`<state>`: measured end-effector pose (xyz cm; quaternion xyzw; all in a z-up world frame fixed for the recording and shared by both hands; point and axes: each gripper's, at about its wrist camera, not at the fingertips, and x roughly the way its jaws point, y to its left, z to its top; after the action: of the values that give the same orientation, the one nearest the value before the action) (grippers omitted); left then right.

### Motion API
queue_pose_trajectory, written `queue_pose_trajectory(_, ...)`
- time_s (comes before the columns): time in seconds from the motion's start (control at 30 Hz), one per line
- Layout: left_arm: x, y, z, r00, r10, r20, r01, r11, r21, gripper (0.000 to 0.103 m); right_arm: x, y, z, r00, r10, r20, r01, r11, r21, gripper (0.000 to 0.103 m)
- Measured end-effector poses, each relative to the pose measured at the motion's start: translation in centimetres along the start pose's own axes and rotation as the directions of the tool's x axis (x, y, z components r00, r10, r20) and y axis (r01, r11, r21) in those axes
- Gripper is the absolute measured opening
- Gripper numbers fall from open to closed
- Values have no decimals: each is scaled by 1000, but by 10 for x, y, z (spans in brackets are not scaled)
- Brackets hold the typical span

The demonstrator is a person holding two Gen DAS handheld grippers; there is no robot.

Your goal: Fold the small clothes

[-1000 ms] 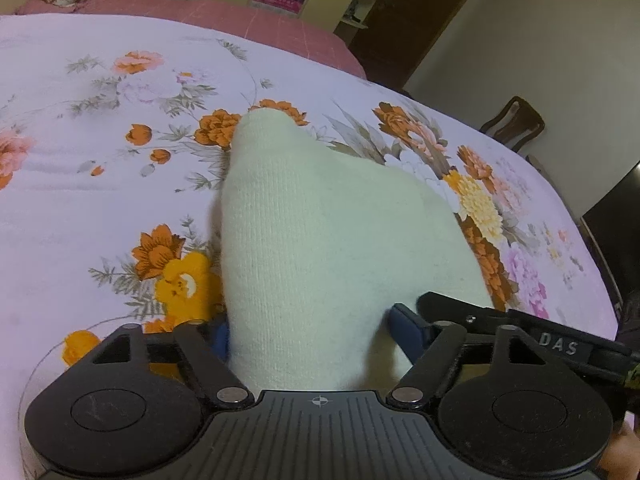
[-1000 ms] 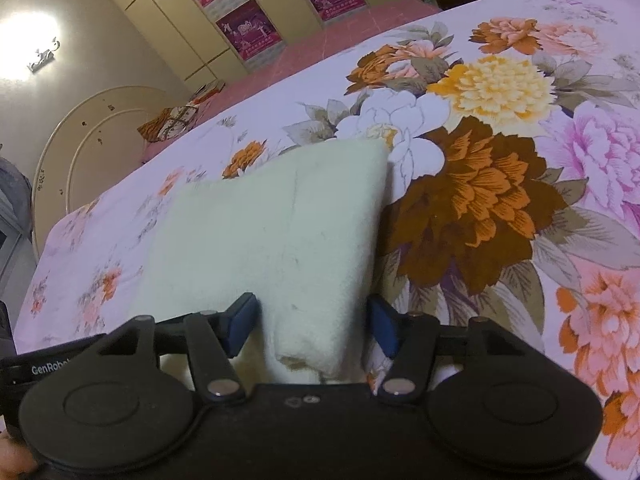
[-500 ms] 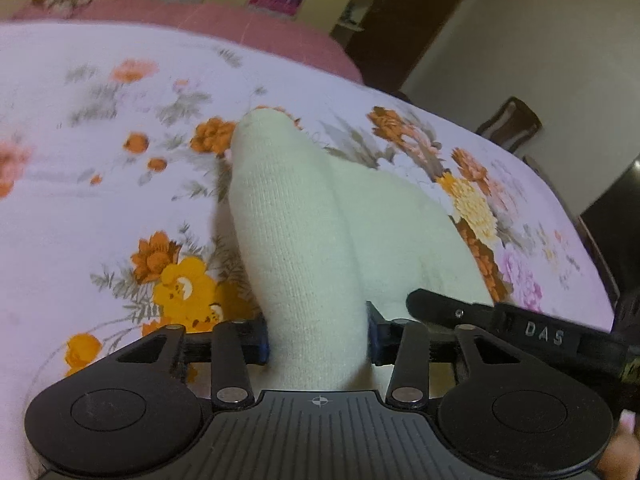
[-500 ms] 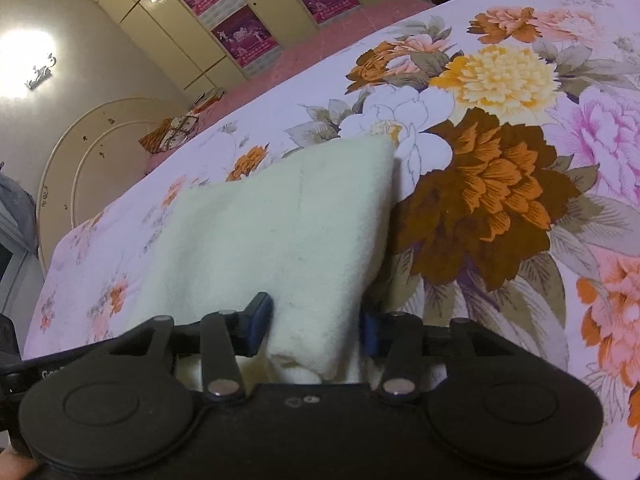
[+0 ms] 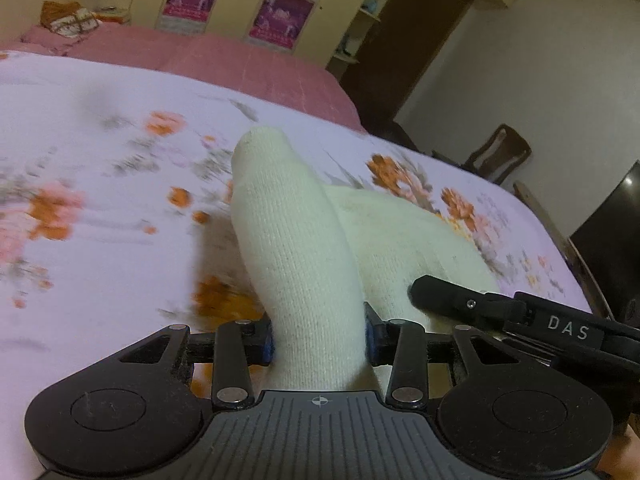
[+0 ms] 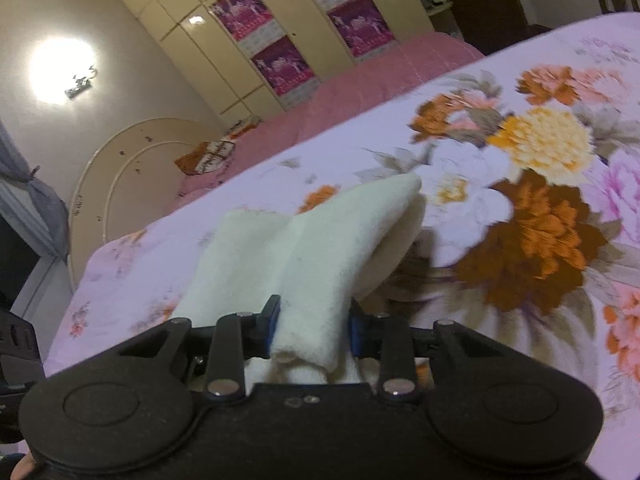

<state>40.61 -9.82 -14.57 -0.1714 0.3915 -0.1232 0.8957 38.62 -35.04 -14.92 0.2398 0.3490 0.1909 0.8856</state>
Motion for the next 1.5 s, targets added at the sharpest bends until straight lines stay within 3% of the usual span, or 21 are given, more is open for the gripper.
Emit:
queue_pose_trajectory(0.23,-57,76,15,996,60,68,-57,997,-49,40,33,74,-3,997,81,-19,-82,995,-54,31)
queue_pose_trajectory(0.5,-107,198,41,988,114,106,-106,991,-76,40,105,177,-28,990,138,-40,-141,987,-75,31)
queue_pose_trajectory(0.67,-103,262,47,988,126,84,-119,989,-83,40,152,223,-44,989,134,-56,-139,985,-99,31)
queue_pose_trajectory(0.77,-84,295,36,987,155,45,-150,985,-87,40,179,231,-55,990,99,-95,-110,988,-108,31)
queue_pose_trajectory(0.83,-76,312,25,989,145,41,-139,983,-121,57,194,231,-67,990,57,-130,-72,991,-115,32)
queue_pose_trajectory(1.0,-79,315,29,991,128,48,-122,986,-112,58,197,215,-74,990,-12,-138,1,997,-80,45)
queue_pose_trajectory(1.13,-87,316,52,986,132,102,-116,981,-156,58,183,220,-58,996,-33,-78,27,997,-71,45)
queue_pose_trajectory(1.27,-68,327,67,979,181,95,-161,970,-183,58,199,228,-44,994,-78,-81,69,992,-102,42)
queue_pose_trajectory(1.4,-51,339,63,979,192,66,-174,960,-219,59,222,236,-43,991,-116,-68,103,980,-170,27)
queue_pose_trajectory(1.5,-48,337,63,976,205,68,-187,959,-213,63,240,234,-49,979,-191,-74,169,956,-239,27)
